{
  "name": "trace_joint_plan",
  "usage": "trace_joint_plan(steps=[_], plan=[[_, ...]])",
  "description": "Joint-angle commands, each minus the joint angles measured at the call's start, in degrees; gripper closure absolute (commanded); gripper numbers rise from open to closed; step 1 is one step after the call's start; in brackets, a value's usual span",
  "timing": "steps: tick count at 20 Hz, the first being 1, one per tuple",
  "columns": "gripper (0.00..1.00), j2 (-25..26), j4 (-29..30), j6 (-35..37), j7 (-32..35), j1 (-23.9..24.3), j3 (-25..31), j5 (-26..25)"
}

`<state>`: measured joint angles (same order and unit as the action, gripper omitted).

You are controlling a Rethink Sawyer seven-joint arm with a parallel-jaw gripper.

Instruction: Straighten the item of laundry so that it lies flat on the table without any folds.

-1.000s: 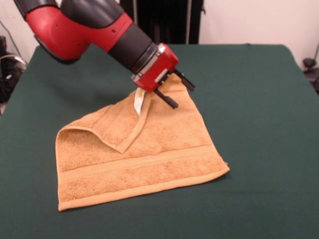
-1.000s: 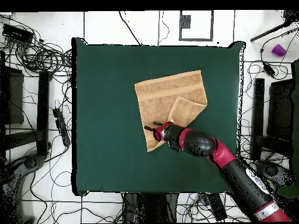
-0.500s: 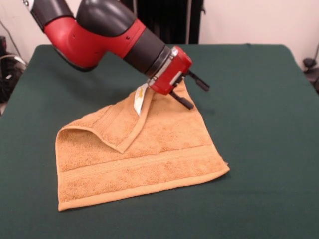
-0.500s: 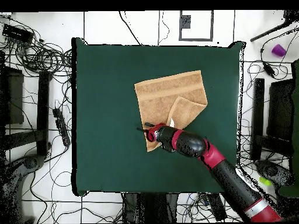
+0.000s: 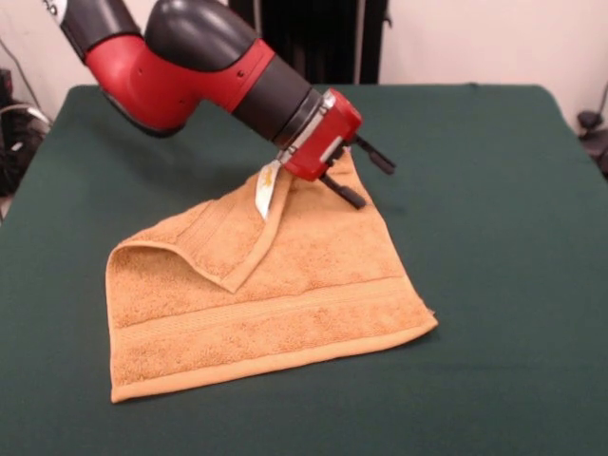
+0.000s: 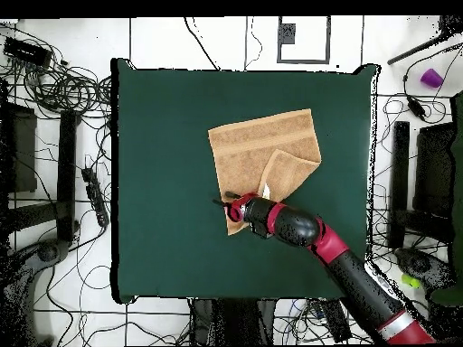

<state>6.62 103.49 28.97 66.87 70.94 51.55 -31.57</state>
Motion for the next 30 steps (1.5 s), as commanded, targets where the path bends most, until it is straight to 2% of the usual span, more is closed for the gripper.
trace_joint_plan(steps=[1,7,15,20,30], plan=[[0.0,-1.74,-4.85,7.07,-7.23,-1.06,-4.01,-2.0],[0.0,-2.16,-6.97,11.39,-11.63,0.0,-4.2,-2.64],[0.0,1.49,-11.43,15.98,-19.08,2.91,-4.6,-5.44],[0.0,0.07,-13.16,20.98,-20.41,3.27,-5.04,-6.66],[0.0,-0.77,-15.83,24.63,-25.56,3.82,-5.7,-7.55]])
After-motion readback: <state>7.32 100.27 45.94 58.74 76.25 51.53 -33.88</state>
